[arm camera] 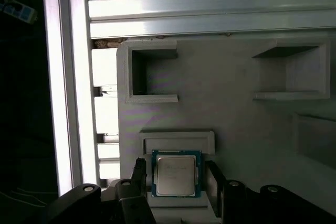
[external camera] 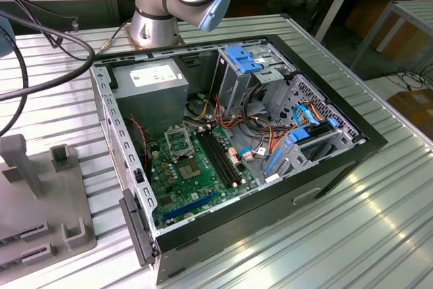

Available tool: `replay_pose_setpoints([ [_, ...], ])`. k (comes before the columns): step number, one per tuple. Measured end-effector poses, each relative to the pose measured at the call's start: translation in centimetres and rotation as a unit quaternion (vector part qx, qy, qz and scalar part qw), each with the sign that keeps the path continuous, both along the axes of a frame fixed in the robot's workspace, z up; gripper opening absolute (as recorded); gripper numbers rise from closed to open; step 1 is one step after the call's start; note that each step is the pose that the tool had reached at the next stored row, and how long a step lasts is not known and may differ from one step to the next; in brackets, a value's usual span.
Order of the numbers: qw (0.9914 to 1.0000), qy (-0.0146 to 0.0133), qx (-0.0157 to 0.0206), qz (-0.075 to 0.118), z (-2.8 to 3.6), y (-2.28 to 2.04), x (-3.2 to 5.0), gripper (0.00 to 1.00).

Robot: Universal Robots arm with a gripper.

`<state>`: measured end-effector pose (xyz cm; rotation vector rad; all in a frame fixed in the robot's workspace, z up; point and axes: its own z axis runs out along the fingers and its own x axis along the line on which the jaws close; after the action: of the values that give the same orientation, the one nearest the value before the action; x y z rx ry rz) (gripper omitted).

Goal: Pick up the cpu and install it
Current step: 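Pick up the cpu and move it towards the insertion slot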

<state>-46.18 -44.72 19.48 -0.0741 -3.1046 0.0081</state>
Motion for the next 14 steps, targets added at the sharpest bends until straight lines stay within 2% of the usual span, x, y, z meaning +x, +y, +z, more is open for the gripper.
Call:
replay_pose_setpoints([
  [7,1.00000,0.0001,-0.0008,0.000,-0.60,0.04,0.00,0.57],
  [14,1.00000,-0.0001,-0.0008,0.000,-0.62,0.05,0.00,0.57],
])
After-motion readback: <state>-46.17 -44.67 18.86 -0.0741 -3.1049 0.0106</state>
